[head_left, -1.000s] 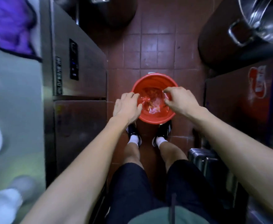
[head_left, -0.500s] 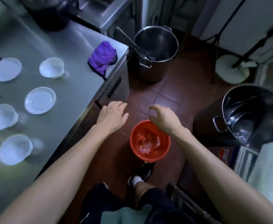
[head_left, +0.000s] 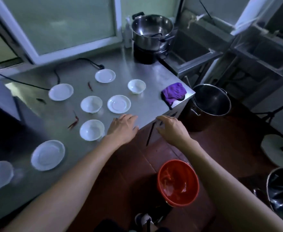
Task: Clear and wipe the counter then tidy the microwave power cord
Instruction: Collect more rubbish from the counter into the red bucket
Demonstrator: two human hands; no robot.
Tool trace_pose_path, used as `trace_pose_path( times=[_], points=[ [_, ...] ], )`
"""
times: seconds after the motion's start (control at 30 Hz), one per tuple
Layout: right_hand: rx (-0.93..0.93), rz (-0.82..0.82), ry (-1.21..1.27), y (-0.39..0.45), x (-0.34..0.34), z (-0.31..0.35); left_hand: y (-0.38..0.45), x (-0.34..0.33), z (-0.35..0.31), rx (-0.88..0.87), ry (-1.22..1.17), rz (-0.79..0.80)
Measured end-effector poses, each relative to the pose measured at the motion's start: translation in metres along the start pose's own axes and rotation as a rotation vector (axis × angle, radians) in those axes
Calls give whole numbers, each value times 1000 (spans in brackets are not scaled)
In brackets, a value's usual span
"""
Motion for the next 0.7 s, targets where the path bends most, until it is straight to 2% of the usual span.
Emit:
trace_pose_path(
  times=[0.3, 0.47, 0.7],
  points=[
    [153, -24, 43, -23, -14, 154, -82, 98, 103, 72, 14, -144],
    [250, -84, 68, -41, -18, 236, -139, 130, 170, 142, 29, -186],
    [431, -35, 101, -58, -41, 348, -222, 167, 258, 298, 66, -262]
  ],
)
Point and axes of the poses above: each hand's wrist, its own y-axis towards the middle knuckle, its own x-axis out of the back of the hand, z = x × y, the point moved 7 cm from there along y, towards the middle knuckle, and after that the axes turned 11 degrees about -z, right-handed, at the moved point
